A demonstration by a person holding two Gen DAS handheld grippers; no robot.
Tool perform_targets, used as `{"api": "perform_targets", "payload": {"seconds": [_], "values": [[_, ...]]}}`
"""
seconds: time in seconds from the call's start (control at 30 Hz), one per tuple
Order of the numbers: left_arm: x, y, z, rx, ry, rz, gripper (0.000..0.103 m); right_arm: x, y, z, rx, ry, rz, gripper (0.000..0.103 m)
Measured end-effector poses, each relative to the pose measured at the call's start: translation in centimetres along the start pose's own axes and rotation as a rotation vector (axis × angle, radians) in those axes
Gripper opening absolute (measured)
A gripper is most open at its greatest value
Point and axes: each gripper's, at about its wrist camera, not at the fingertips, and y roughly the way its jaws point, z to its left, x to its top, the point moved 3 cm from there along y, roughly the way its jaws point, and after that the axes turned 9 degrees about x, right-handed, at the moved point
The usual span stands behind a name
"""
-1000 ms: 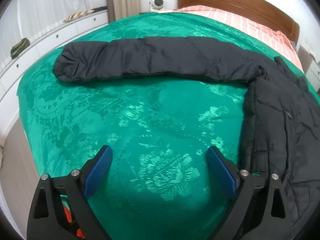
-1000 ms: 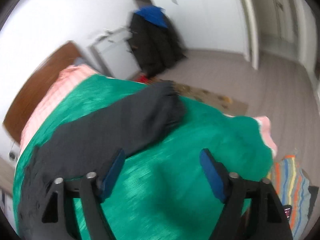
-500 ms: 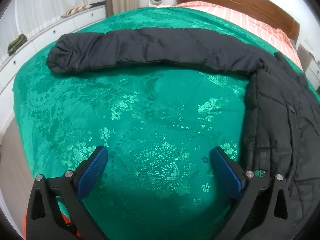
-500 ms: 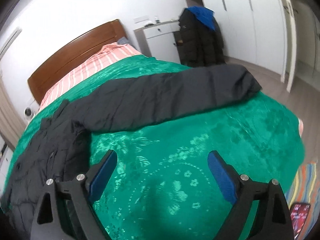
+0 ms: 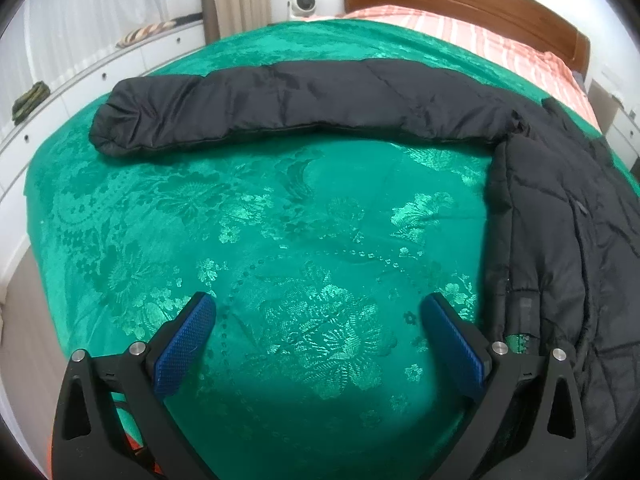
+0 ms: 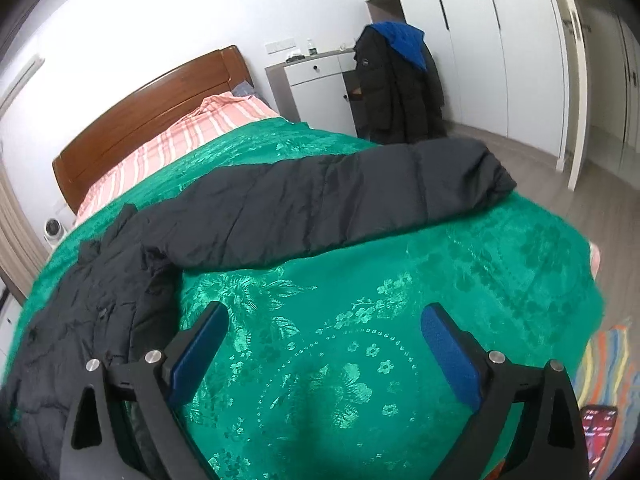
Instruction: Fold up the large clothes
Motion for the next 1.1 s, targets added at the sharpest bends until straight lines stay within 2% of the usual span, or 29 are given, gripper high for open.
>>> {"api": "perform_targets", "payload": {"seconds": [0.9,1.1], "values": [[-0.17,-0.16,-0.11,0.005,0.000,-0.013,0.103,-0.20,0.76,0.16,0.018,-0.022,0.025,0.096],[-0.14,-0.17,-0.09,0.006,0.000,-0.014,0.103,-0.15,0.70,-0.51,0.046,0.024,0.016,0.096]]}}
